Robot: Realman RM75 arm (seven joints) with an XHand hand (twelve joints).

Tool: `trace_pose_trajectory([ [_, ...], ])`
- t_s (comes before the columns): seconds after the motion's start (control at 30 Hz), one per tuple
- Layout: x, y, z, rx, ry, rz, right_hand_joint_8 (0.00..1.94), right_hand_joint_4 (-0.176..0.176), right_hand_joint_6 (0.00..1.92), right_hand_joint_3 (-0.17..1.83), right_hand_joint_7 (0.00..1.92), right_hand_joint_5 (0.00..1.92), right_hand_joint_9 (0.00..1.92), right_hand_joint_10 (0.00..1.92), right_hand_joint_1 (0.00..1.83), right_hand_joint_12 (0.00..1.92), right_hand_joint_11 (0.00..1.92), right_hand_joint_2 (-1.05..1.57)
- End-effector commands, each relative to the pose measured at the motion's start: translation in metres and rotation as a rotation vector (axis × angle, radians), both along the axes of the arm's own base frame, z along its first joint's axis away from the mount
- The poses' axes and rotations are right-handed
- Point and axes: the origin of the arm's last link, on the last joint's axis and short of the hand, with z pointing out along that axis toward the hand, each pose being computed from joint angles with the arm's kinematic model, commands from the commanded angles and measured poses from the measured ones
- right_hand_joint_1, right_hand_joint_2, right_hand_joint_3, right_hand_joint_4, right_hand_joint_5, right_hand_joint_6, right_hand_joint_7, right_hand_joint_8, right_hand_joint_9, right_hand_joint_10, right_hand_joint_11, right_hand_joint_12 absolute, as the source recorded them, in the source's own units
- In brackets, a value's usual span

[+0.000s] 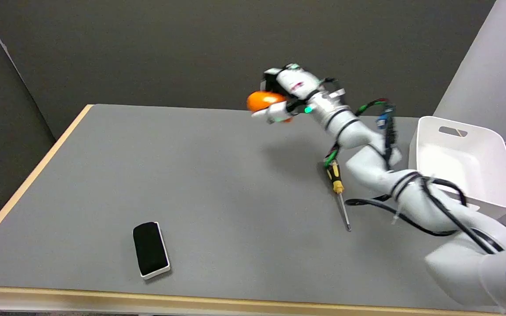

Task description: Place mango into white box.

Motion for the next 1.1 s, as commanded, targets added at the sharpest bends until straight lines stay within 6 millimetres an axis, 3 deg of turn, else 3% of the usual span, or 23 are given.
trace_pose_trajectory([
  [0.03,0.077,0.119,0.203,-0.576,0.206,0.059,1.65,-0.089,1.62,0.26,0.71,0.49,0.71,1.56,1.12,1.91,0.01,1.22],
  [0.13,0.07,0.152,0.235,-0.678,0.192,0.037,1.65,-0.09,1.61,0.26,0.72,0.49,0.71,1.57,1.12,1.92,0.01,1.22],
  [0.27,0.061,0.189,0.261,-0.767,0.176,0.024,1.65,-0.091,1.62,0.26,0.72,0.49,0.71,1.57,1.12,1.92,0.0,1.22],
  [0.57,0.053,0.241,0.282,-0.857,0.196,0.037,1.64,-0.089,1.61,0.27,0.72,0.49,0.71,1.57,1.12,1.92,0.0,1.21],
  [0.67,0.051,0.249,0.283,-0.861,0.201,0.037,1.64,-0.087,1.62,0.26,0.72,0.49,0.7,1.56,1.12,1.92,0.01,1.21],
  [0.8,0.032,0.25,0.274,-0.819,0.22,-0.003,1.64,-0.088,1.61,0.26,0.72,0.49,0.7,1.56,1.12,1.92,0.02,1.21],
  [0.93,0.0,0.236,0.245,-0.708,0.238,-0.068,1.63,-0.088,1.61,0.26,0.73,0.5,0.7,1.54,1.12,1.92,0.04,1.21],
  [1.1,-0.039,0.23,0.239,-0.677,0.217,-0.173,1.58,-0.093,1.56,0.29,0.76,0.53,0.75,1.5,1.14,1.92,0.14,1.17],
])
